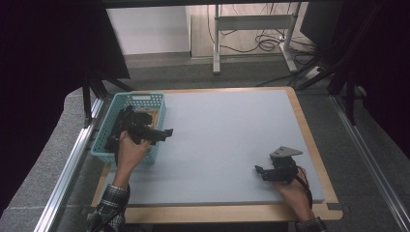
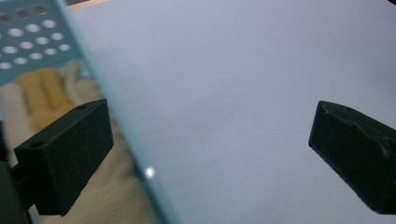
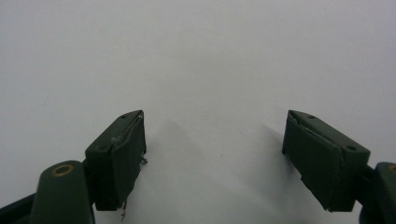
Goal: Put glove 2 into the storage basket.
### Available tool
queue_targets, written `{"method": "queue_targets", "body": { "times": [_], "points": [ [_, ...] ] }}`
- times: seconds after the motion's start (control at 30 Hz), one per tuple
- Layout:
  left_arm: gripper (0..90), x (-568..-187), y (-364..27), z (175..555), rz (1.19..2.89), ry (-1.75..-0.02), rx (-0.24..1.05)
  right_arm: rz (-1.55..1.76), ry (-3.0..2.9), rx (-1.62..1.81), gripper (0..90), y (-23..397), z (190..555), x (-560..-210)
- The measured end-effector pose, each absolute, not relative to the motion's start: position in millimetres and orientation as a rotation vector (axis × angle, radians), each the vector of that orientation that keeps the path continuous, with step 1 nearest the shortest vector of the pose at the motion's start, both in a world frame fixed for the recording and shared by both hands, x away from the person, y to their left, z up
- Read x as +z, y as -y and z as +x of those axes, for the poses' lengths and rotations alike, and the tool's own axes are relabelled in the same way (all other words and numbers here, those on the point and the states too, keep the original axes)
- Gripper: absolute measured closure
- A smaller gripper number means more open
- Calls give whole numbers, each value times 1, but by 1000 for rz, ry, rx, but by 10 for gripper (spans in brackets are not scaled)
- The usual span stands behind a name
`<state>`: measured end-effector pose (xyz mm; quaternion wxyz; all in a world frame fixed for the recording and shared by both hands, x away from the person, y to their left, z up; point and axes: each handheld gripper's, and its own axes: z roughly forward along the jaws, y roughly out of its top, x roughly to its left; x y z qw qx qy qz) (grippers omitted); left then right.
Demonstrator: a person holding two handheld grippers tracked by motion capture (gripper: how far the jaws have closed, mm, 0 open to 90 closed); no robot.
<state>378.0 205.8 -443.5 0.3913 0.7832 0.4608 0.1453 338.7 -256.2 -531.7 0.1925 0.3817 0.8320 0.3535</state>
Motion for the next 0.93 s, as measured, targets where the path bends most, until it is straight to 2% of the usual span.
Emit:
{"method": "queue_targets", "body": {
  "times": [0.27,0.53,0.8,0.93],
  "points": [
    [3,-462,-166,355,2007,-1047,338,1070,-2336,992,209,256,339,-532],
    [3,-502,-129,332,2067,-964,331,1071,-2335,992,209,256,339,-532],
    [3,-541,-116,325,2142,-986,312,1071,-2335,992,209,256,339,-532],
    [4,-546,-115,323,2155,-990,334,1072,-2335,993,209,256,339,-532]
  ]
}}
